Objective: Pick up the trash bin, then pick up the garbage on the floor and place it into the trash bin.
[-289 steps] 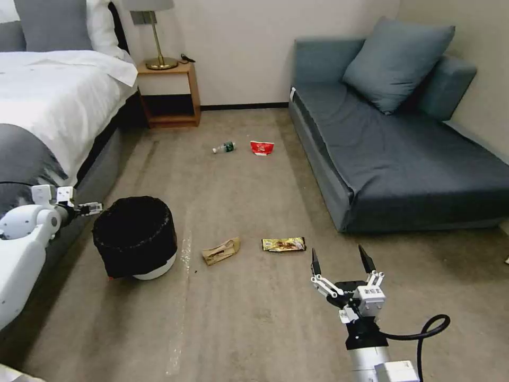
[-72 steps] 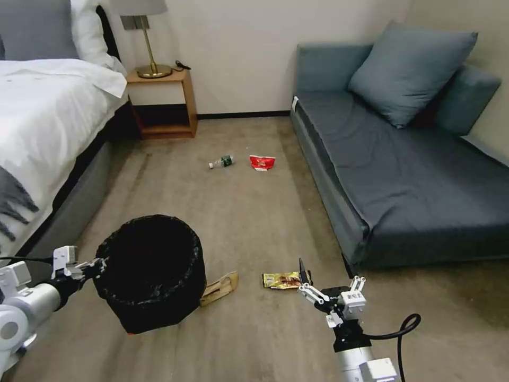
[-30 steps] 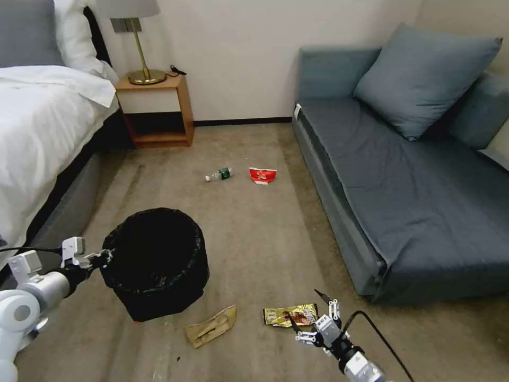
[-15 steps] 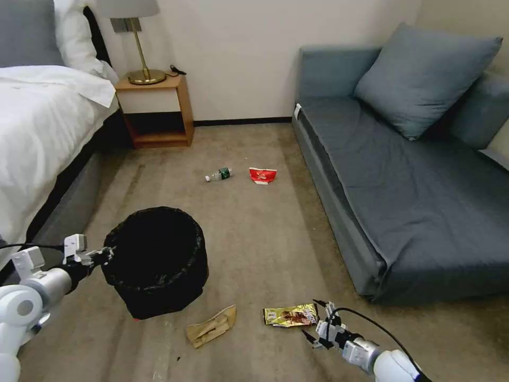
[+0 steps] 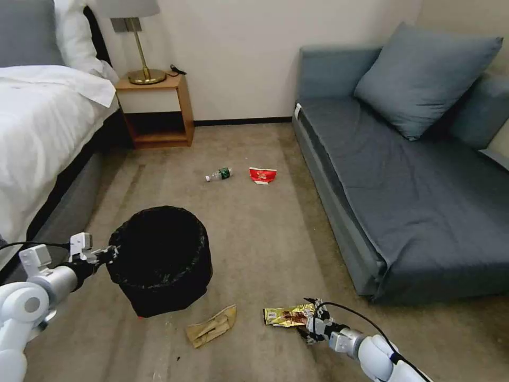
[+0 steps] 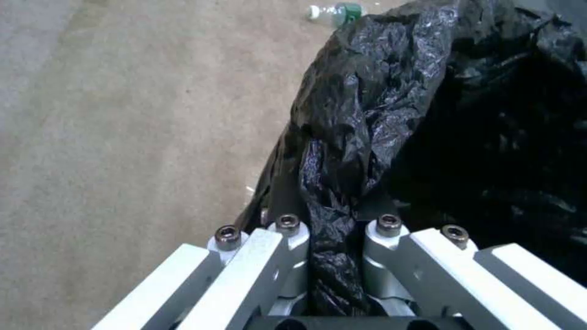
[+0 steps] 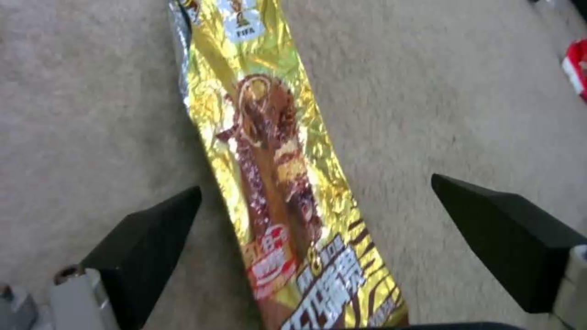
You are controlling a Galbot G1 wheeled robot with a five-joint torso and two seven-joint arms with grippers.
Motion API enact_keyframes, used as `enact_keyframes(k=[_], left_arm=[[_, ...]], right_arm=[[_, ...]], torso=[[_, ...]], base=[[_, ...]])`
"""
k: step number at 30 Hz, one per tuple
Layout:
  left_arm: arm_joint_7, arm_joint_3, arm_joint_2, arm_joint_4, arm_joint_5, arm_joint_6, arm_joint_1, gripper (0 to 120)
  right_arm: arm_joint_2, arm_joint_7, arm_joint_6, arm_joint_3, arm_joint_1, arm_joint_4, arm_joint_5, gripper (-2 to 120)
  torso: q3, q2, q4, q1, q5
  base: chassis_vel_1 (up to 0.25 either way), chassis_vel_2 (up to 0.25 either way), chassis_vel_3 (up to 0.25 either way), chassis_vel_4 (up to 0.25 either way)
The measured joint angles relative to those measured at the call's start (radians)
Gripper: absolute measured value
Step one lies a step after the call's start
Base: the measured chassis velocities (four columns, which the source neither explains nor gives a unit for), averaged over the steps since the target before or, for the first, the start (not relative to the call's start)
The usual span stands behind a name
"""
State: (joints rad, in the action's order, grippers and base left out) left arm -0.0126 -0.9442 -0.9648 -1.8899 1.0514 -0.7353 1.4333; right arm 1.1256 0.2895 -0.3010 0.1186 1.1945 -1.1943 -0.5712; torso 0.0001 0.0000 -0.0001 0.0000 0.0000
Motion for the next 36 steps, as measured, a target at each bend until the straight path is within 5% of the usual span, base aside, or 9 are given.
enact_keyframes(k=[27, 36], left_arm=[[0.001, -0.002, -0.003, 0.002, -0.001, 0.0, -0.001, 7], [-0.001, -0.006, -0.008, -0.002, 0.001, 0.0, 0.005, 7]], right_arm=[[0.03, -0.025, -0.058, 0.013, -0.004, 0.051, -0.05, 2], [0.023, -0.031, -0.078, 0.03, 0.018, 0.0, -0.026, 0]], torso=[[0.0, 0.0, 0.0001, 0.0, 0.0001], [0.0, 0.0, 0.0, 0.0, 0.0001]], base=[[0.0, 0.0, 0.0, 0.0], [0.0, 0.0, 0.0, 0.0]])
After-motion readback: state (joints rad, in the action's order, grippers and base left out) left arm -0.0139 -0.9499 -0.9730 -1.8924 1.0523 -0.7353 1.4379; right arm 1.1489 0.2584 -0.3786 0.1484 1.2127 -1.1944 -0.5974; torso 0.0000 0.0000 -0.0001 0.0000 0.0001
